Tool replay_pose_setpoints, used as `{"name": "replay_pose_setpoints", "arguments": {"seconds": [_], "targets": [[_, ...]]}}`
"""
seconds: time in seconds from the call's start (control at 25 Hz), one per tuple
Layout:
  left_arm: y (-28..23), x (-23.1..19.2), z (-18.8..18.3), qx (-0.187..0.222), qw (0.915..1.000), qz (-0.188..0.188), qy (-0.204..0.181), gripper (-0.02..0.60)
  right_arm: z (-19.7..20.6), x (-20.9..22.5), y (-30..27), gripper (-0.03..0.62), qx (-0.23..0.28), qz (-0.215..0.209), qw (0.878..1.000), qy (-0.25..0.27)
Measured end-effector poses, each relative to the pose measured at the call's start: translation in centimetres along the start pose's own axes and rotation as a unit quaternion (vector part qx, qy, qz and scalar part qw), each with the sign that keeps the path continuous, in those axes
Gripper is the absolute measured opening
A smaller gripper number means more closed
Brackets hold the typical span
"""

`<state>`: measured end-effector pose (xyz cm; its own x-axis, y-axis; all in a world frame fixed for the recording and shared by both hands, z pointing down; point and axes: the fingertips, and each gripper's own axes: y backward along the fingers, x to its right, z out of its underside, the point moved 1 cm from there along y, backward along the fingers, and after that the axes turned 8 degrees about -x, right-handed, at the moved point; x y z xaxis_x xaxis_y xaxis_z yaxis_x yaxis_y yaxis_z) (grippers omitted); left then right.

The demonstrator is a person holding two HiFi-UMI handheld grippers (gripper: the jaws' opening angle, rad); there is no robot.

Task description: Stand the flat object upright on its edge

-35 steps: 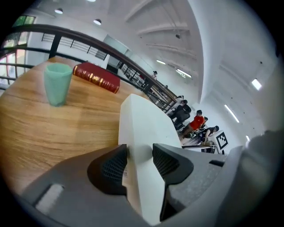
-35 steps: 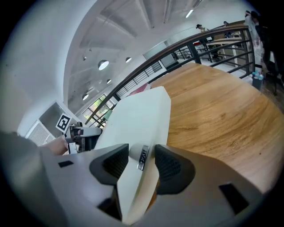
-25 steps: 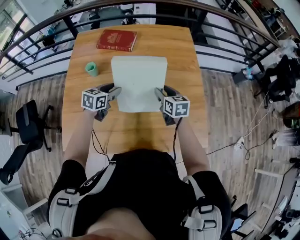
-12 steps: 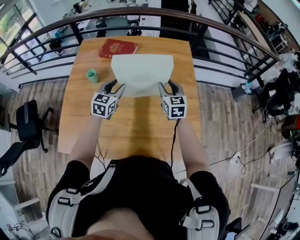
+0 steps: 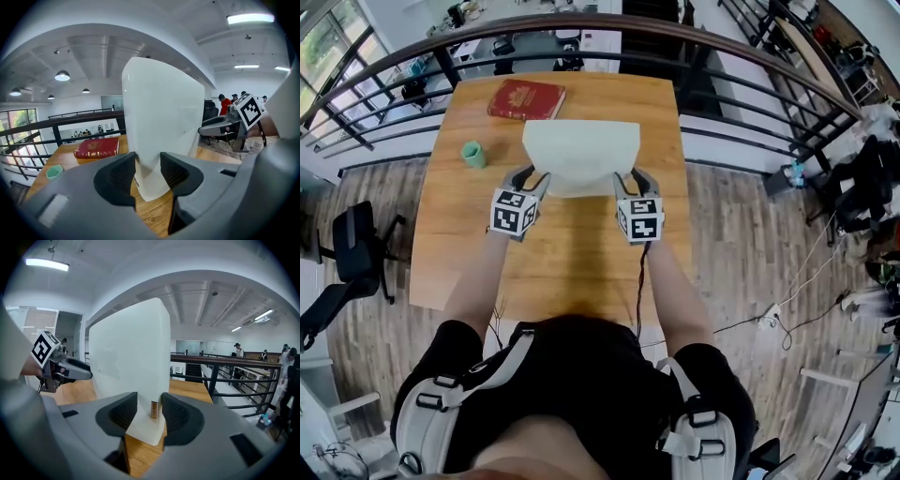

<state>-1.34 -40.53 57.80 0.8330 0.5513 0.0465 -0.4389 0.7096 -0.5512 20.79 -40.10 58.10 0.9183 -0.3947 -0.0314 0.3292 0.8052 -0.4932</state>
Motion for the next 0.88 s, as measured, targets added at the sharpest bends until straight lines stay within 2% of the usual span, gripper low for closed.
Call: {"name": "replay_pose_setpoints", "arguments": {"seconds": [0.24, 0.44, 0.6, 0.72, 0.88], "targets": [[-1.9, 0.8, 1.7, -0.019, 0.9998, -0.006, -0.007, 0.166, 2.7, 0.7, -0.9, 0.167, -0.015, 0.0, 1.0, -0.005], [-2.2, 0.9, 1.6, -0.012, 0.9999, -0.009, -0.004, 0.166, 3.1, 1.0, -1.5, 0.167, -0.012, -0.006, 1.0, 0.014], [-2.1, 0.9, 1.8, -0.025, 0.9997, -0.004, -0.004, 0.166, 3.2, 1.1, -1.3, 0.168, -0.02, -0.008, 1.0, 0.002], [-0.8, 1.1, 1.8, -0.012, 0.9998, -0.012, -0.009, 0.166, 2.6, 1.8, 0.4, 0.167, 0.0, 0.013, 1.0, -0.017], [2.0, 1.2, 1.0, 0.027, 0.9992, -0.029, -0.009, 0.166, 0.6, 2.4, 3.8, 0.167, 0.048, 0.034, 0.998, -0.024]]}}
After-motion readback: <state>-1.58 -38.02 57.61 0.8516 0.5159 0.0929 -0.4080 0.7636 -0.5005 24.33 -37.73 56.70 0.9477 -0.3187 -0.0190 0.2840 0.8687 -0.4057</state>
